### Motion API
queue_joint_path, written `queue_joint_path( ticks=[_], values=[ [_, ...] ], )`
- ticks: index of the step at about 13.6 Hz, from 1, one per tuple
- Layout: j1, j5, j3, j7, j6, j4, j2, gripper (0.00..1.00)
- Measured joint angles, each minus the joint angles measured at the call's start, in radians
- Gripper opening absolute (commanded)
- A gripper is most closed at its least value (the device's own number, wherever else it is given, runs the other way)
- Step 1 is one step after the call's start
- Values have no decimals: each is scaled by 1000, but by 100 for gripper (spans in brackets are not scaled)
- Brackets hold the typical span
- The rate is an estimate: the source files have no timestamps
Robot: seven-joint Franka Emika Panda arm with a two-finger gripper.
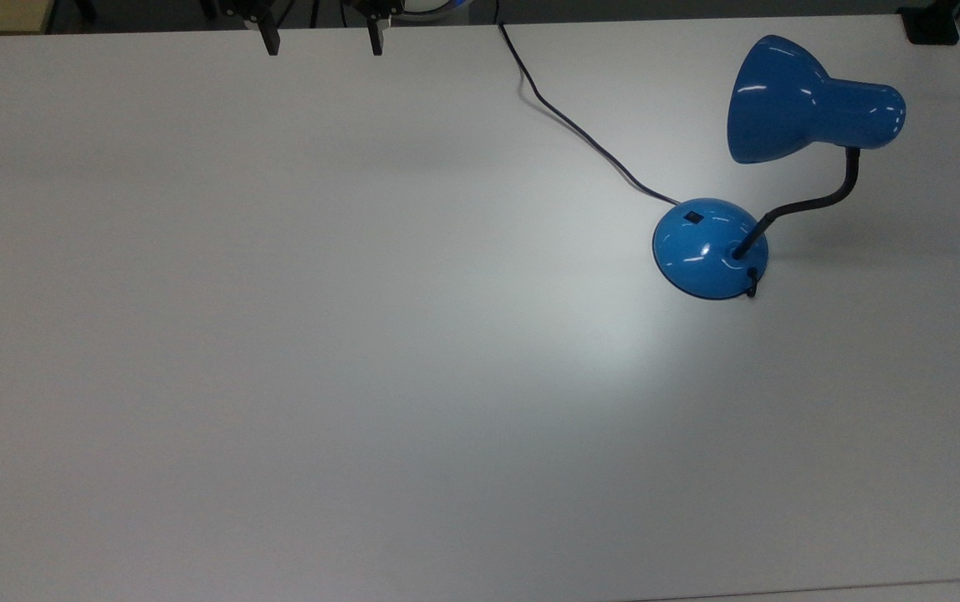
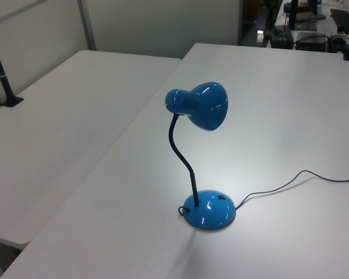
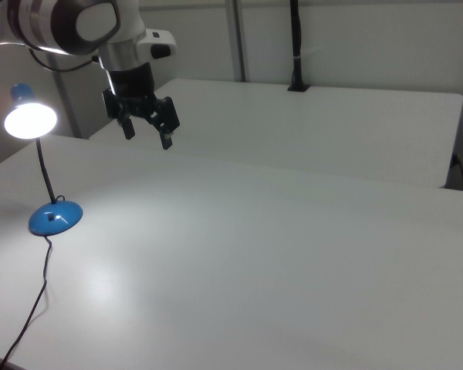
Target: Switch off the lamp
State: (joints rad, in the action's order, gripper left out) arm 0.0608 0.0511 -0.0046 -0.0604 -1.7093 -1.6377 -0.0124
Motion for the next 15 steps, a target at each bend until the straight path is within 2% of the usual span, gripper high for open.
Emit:
queue_joint_path(
  ticks=[5,15],
  values=[
    [-39,-18,0,9,0,0,7,100],
    [-41,-18,0,9,1,-4,12,100]
  ],
)
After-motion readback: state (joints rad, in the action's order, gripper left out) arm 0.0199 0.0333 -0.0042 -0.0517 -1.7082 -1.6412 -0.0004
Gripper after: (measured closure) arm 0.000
